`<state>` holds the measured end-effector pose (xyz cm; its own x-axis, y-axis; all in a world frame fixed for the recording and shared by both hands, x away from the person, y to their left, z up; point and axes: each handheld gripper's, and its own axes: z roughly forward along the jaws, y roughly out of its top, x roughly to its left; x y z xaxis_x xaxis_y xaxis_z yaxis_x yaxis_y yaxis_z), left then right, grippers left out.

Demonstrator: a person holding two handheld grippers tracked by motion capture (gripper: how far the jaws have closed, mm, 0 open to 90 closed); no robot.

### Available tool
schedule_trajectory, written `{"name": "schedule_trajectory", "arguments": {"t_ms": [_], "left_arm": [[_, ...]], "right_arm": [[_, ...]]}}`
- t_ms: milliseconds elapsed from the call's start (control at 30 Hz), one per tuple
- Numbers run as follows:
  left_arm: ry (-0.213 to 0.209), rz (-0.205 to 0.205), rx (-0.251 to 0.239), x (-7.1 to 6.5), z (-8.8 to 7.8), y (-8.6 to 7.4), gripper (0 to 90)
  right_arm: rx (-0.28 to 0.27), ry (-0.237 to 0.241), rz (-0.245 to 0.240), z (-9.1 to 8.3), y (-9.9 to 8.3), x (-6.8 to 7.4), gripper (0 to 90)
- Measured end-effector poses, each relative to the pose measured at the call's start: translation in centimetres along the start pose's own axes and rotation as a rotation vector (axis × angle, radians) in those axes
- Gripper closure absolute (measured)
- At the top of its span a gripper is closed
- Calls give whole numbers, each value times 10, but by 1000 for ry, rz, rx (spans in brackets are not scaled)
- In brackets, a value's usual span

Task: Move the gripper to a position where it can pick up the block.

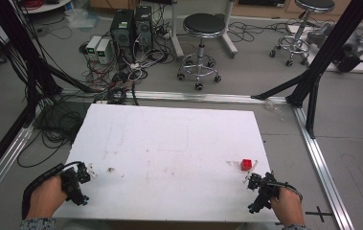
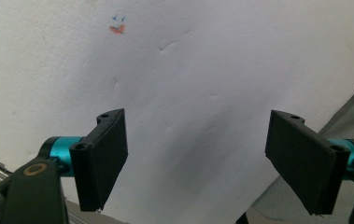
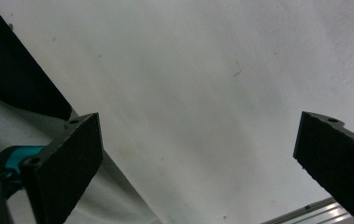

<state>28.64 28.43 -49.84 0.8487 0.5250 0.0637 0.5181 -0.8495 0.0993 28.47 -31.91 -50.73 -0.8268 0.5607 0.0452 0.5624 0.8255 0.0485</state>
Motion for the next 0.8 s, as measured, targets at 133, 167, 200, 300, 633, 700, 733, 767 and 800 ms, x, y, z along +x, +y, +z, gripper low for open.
{"name": "schedule_trajectory", "arguments": {"t_ms": [133,167,200,300,633,700,733,767,800], "left_arm": [[3,-1,-3,-1,0,-1,214],[-1,1,2,-1,-1,-1,214],[0,1,2,-1,-1,-1,214],[1,-4,-3,-1,0,-2,214],[2,-6,-6,0,1,-2,215],[1,-2,-10,0,0,-2,215],[4,0,-12,0,0,-1,215],[5,0,-15,0,0,-1,216],[5,0,-15,0,0,-1,216]], "right_arm": [[-5,2,-4,-3,0,0,9],[-8,0,-2,-4,0,-1,8],[-12,0,0,-4,0,-1,8],[-9,0,-7,-4,0,-1,9],[-8,14,-14,-4,2,-9,8],[-8,10,-15,-5,2,-10,8],[-6,15,-22,-5,1,-12,9],[-3,8,-30,-4,1,-14,9],[7,2,-32,-4,1,-15,8]]}}
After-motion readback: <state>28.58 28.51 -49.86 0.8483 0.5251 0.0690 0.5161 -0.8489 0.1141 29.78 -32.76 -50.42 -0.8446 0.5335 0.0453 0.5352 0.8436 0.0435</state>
